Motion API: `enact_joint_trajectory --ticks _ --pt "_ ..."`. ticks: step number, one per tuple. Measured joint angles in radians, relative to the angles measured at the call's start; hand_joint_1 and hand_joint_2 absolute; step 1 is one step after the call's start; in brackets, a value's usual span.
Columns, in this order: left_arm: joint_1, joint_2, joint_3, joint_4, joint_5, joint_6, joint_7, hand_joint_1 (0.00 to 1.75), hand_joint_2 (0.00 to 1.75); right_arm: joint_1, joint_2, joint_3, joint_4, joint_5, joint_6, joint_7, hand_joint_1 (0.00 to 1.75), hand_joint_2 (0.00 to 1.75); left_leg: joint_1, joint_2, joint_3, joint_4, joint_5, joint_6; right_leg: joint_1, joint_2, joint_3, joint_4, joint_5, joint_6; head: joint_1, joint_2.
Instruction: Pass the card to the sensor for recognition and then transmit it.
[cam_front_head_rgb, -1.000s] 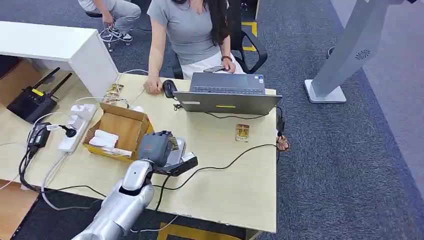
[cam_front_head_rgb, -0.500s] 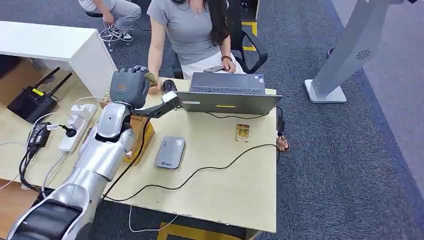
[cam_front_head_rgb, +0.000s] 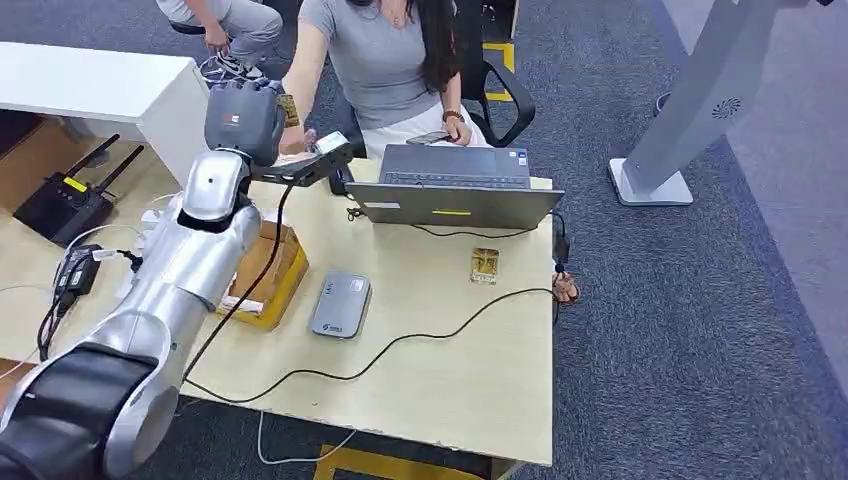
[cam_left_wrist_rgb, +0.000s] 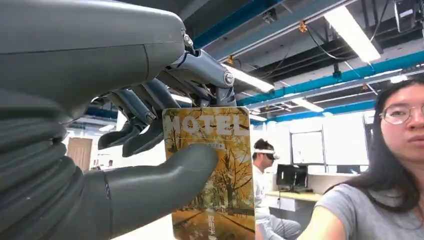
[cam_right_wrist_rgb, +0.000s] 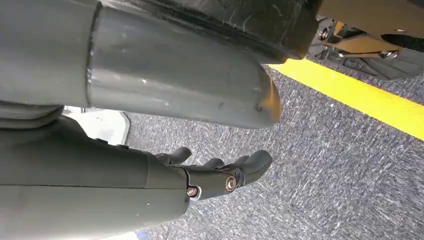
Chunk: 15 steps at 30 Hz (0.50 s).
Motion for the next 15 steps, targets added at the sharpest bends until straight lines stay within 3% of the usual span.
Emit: enact_joint_trajectory --ticks 5,6,10,15 --pt "-0.016 -0.003 0.0 0.029 -0.003 0.009 0.001 1.75 1.75 0.0 0.0 0.0 0.0 0.001 0.002 0.009 0.0 0.0 0.0 0.0 0.0 0.0 0.0 0.0 0.0 0.0 0.0 0.0 0.0 0.0 0.0 0.0" --pt "-0.017 -0.003 0.0 0.034 -0.003 0.009 0.001 0.0 1.75 0.0 0.0 0.0 0.0 0.002 0.003 0.009 0.0 0.0 0.0 0.0 0.0 0.0 0.0 0.0 0.0 0.0 0.0 0.0 0.0 0.0 0.0 0.0" --pt "-0.016 -0.008 0.003 0.042 0.028 0.041 -0.023 0.0 1.75 0.0 0.0 0.0 0.0 0.004 0.003 0.009 0.0 0.0 0.0 0.0 0.0 0.0 0.0 0.0 0.0 0.0 0.0 0.0 0.0 0.0 0.0 0.0" --pt "0.043 -0.019 0.026 -0.007 0.131 0.092 -0.103 0.0 1.75 -0.001 0.0 -0.001 0.0 0.002 0.001 0.009 0.0 0.0 0.0 0.0 0.0 0.0 0.0 0.0 0.0 0.0 0.0 0.0 0.0 0.0 0.0 0.0"
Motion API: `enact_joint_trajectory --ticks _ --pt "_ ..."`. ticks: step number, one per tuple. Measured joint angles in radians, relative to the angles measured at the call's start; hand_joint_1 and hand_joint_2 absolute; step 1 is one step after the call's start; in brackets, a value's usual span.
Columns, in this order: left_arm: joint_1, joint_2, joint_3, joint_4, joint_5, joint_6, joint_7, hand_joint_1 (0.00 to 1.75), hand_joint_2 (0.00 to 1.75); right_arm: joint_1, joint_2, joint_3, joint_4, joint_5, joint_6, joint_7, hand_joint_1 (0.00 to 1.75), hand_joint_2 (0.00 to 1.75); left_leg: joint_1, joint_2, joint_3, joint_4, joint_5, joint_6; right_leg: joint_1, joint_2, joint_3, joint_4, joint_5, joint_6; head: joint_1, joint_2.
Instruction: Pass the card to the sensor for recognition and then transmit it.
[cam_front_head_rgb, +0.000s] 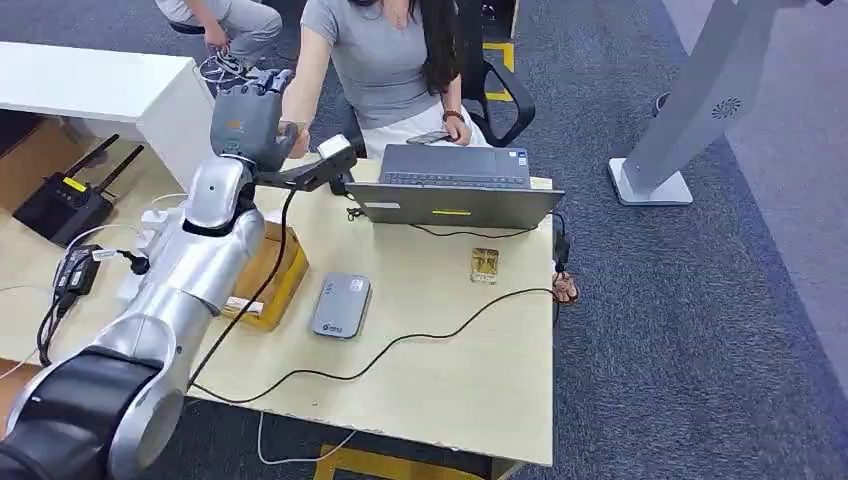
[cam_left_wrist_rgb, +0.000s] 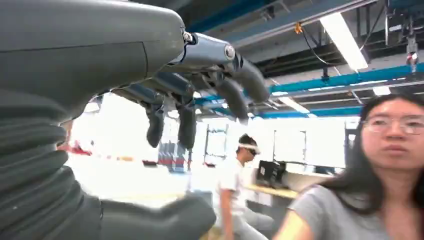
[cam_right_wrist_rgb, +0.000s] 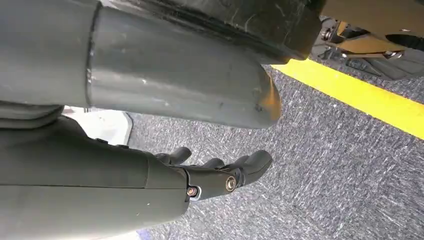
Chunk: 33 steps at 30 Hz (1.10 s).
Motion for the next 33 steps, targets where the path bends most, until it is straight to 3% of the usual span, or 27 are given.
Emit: enact_joint_trajectory --ticks 5,10,15,18,22,26,30,33 --pt "0.224 -0.007 0.047 -0.246 0.224 0.081 -0.139 0.0 1.75 0.0 0.003 -0.019 0.0 -0.018 -0.015 0.0 0.0 0.0 0.0 0.002 0.001 0.0 -0.001 0.0 -0.001 0.002 0.0 0.0 0.0 0.0 0.0 0.0" --pt "0.451 -0.004 0.064 -0.469 0.255 0.088 -0.169 0.0 1.75 0.002 0.007 -0.043 0.0 -0.034 -0.027 -0.006 0.0 0.0 0.0 0.001 -0.002 -0.001 -0.001 0.0 -0.001 0.001 -0.002 0.0 -0.001 0.0 0.0 0.0" --pt "0.726 0.013 0.095 -0.71 0.258 0.194 -0.193 0.0 1.75 0.008 0.01 -0.074 0.001 -0.046 -0.045 -0.003 0.0 0.0 0.0 0.004 -0.001 -0.001 -0.003 -0.002 -0.001 0.004 -0.003 0.0 -0.002 0.0 0.0 0.0" --pt "0.843 0.036 0.148 -0.782 0.265 0.167 -0.189 0.0 1.75 0.008 0.01 -0.09 0.001 -0.047 -0.05 -0.006 0.0 0.0 0.0 0.003 -0.002 -0.001 -0.003 -0.002 -0.001 0.003 -0.003 0.0 -0.003 0.0 0.0 0.0" --pt "0.903 0.063 0.222 -0.796 0.254 0.102 -0.178 0.0 1.75 0.008 0.01 -0.104 0.001 -0.047 -0.051 -0.019 0.0 0.0 0.001 0.002 -0.002 -0.001 -0.002 -0.003 -0.001 0.001 -0.003 0.0 -0.003 0.0 0.0 0.0" --pt "0.913 0.074 0.245 -0.796 0.227 0.049 -0.152 0.0 1.75 0.007 0.01 -0.113 0.001 -0.047 -0.051 -0.022 0.0 0.0 0.001 0.001 -0.002 -0.001 -0.001 -0.002 0.0 0.001 -0.002 0.0 -0.002 0.0 0.0 0.0" --pt "0.895 0.093 0.252 -0.776 0.178 -0.094 -0.058 0.0 1.75 0.008 0.01 -0.12 0.001 -0.046 -0.05 -0.014 0.0 0.0 0.001 0.001 -0.002 -0.001 0.0 -0.001 0.0 0.001 -0.003 0.0 -0.001 0.0 0.0 0.0" --pt "0.851 0.109 0.252 -0.734 0.161 -0.139 -0.027 0.0 1.75 0.007 0.01 -0.124 0.001 -0.043 -0.048 -0.008 0.0 0.0 0.001 0.0 -0.002 -0.001 0.0 -0.001 0.0 0.0 -0.002 0.0 -0.001 0.0 0.0 0.0"
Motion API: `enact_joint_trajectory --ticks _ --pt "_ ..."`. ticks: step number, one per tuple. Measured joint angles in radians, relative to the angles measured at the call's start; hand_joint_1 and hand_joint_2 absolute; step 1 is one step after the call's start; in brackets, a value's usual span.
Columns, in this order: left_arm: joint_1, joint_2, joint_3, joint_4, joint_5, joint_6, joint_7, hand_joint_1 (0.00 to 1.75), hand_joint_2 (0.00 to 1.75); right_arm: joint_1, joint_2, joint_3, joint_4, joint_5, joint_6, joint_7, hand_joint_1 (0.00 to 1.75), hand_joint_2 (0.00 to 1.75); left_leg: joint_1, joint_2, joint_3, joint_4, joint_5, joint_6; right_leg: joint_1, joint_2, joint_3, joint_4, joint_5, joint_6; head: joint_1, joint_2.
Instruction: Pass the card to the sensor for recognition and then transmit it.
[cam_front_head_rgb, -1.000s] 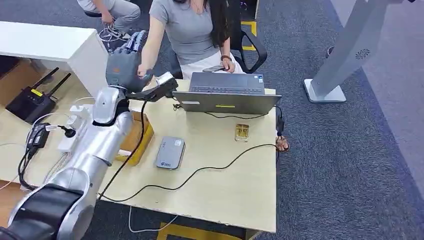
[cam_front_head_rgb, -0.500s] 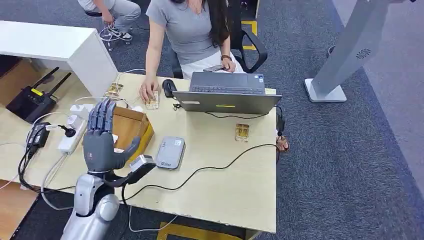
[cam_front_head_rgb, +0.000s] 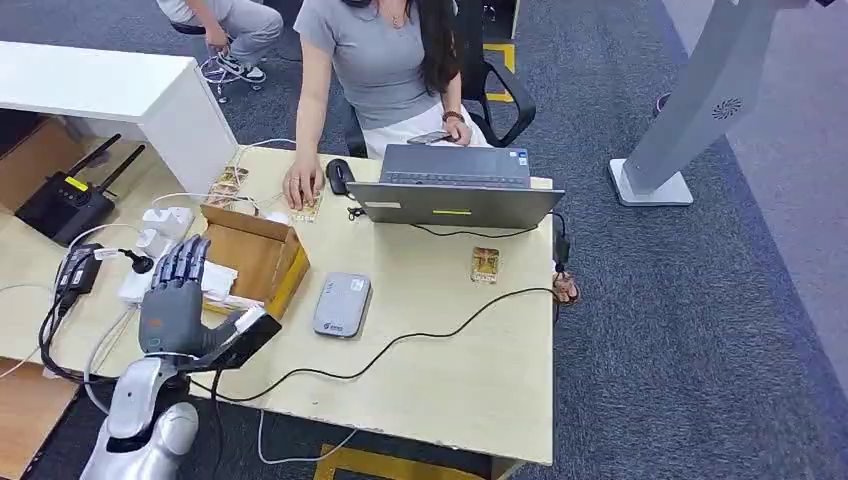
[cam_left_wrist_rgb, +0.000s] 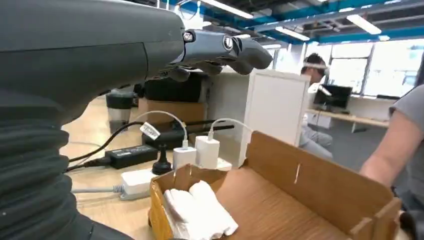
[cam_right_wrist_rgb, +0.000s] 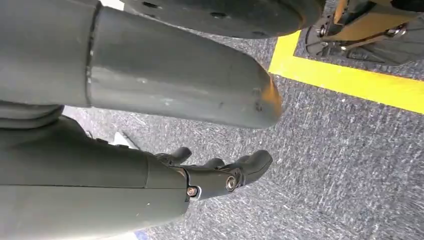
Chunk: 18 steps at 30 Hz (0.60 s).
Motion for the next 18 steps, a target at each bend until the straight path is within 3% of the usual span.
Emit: enact_joint_trajectory --ticks 11,18 --pt "-0.075 0.011 0.0 0.069 -0.011 -0.049 0.018 0.0 1.75 -0.001 0.002 -0.005 0.0 0.0 0.003 -0.002 0.0 0.0 0.0 0.0 0.0 0.0 0.0 0.0 0.0 0.0 -0.001 0.0 0.0 -0.001 0.0 0.0" --pt "-0.081 0.011 0.0 0.087 -0.006 -0.034 0.022 0.0 1.75 -0.001 0.002 -0.013 0.0 0.008 0.003 -0.003 0.0 0.0 0.0 0.0 0.0 0.0 0.0 0.0 0.0 0.0 -0.001 0.0 0.0 -0.001 0.0 0.0"
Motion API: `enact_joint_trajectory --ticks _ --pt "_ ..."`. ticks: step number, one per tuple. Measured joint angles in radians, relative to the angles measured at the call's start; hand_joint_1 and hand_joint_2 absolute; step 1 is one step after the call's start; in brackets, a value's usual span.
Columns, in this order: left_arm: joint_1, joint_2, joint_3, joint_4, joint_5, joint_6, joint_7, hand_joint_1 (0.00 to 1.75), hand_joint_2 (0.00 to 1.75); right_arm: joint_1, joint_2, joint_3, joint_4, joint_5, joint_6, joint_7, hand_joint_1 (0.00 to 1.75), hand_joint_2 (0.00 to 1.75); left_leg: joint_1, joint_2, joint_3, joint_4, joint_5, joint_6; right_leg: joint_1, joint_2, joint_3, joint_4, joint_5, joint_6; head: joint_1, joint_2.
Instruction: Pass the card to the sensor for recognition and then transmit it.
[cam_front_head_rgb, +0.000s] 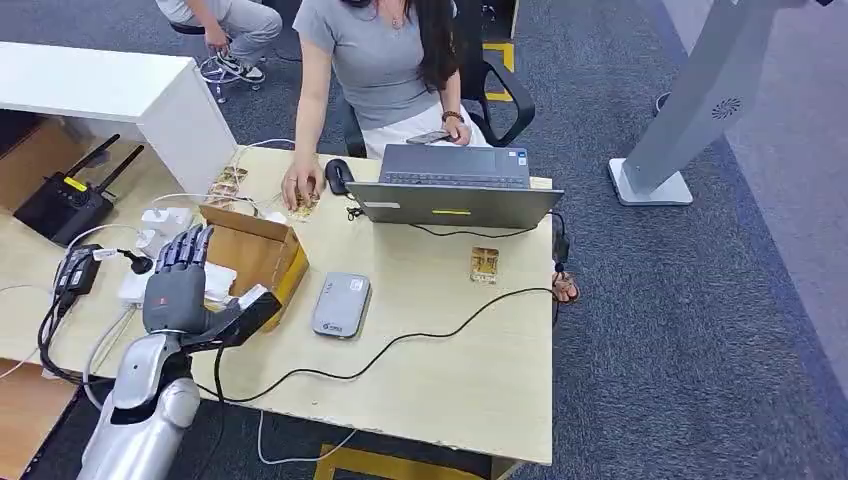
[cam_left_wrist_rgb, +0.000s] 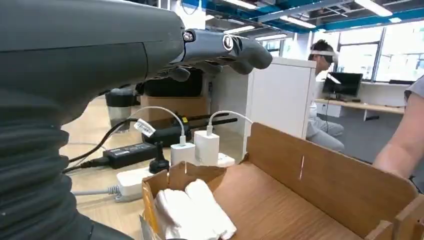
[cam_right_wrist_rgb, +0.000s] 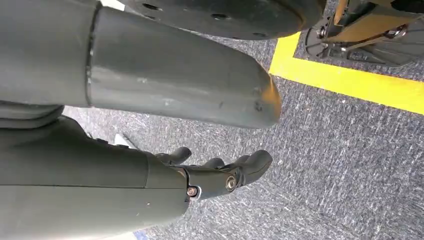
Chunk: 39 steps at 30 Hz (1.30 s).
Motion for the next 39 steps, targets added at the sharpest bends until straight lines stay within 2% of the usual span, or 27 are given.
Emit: enact_joint_trajectory --ticks 4,14,16,21,33,35,38,39 --pt "0.006 -0.005 0.0 -0.002 0.004 0.055 -0.02 0.0 1.75 0.0 0.0 -0.005 0.0 0.003 0.0 0.0 0.0 0.0 0.0 0.0 0.0 0.0 0.0 0.0 0.0 0.0 0.0 0.0 0.0 0.0 0.0 0.0" --pt "0.056 -0.02 -0.025 -0.066 -0.028 0.077 -0.053 0.0 1.75 0.0 0.0 -0.019 0.0 0.007 0.0 -0.002 0.0 0.0 0.0 0.0 0.0 0.0 0.0 0.0 0.0 0.0 0.0 0.0 0.0 0.0 0.0 0.0" --pt "0.068 -0.019 -0.039 -0.082 -0.037 0.075 -0.061 0.0 1.75 0.0 0.0 -0.023 0.0 0.01 0.0 -0.005 0.0 0.0 0.0 0.0 0.0 0.0 0.0 0.0 0.0 0.0 0.0 0.0 0.0 0.0 0.0 0.0" --pt "0.096 -0.019 -0.085 -0.109 -0.057 0.021 -0.051 0.0 1.75 0.0 0.001 -0.035 0.0 0.013 0.0 -0.006 0.0 0.0 0.0 0.0 0.0 0.0 0.0 0.0 0.0 0.0 0.0 0.0 0.0 0.0 0.0 0.0" --pt "0.107 -0.016 -0.11 -0.122 -0.057 0.018 -0.05 0.0 1.75 -0.001 0.001 -0.047 0.0 0.013 0.0 -0.006 0.0 0.0 0.0 0.0 0.0 0.0 0.0 0.0 0.0 0.0 0.0 0.0 0.0 0.0 0.0 0.0" --pt "0.106 -0.015 -0.111 -0.122 -0.061 -0.017 -0.037 0.0 1.75 0.0 0.001 -0.047 0.0 0.014 0.0 -0.006 0.0 0.0 0.0 0.0 0.0 0.0 0.0 0.0 0.0 0.0 0.0 0.0 0.0 0.0 0.0 0.0" --pt "0.105 0.006 -0.118 -0.117 -0.063 -0.148 0.006 0.0 1.75 0.0 0.001 -0.05 0.0 0.023 0.0 -0.004 0.0 0.0 0.0 0.0 0.0 0.0 0.0 0.0 0.0 0.0 0.0 0.0 0.0 0.0 0.0 0.0" --pt "0.102 0.017 -0.12 -0.105 -0.063 -0.169 0.017 0.0 1.75 0.0 0.001 -0.052 0.0 0.025 0.002 -0.003 0.0 0.0 0.0 0.0 0.0 0.0 0.0 0.0 0.0 0.0 0.0 0.0 0.0 0.0 0.0 0.0"
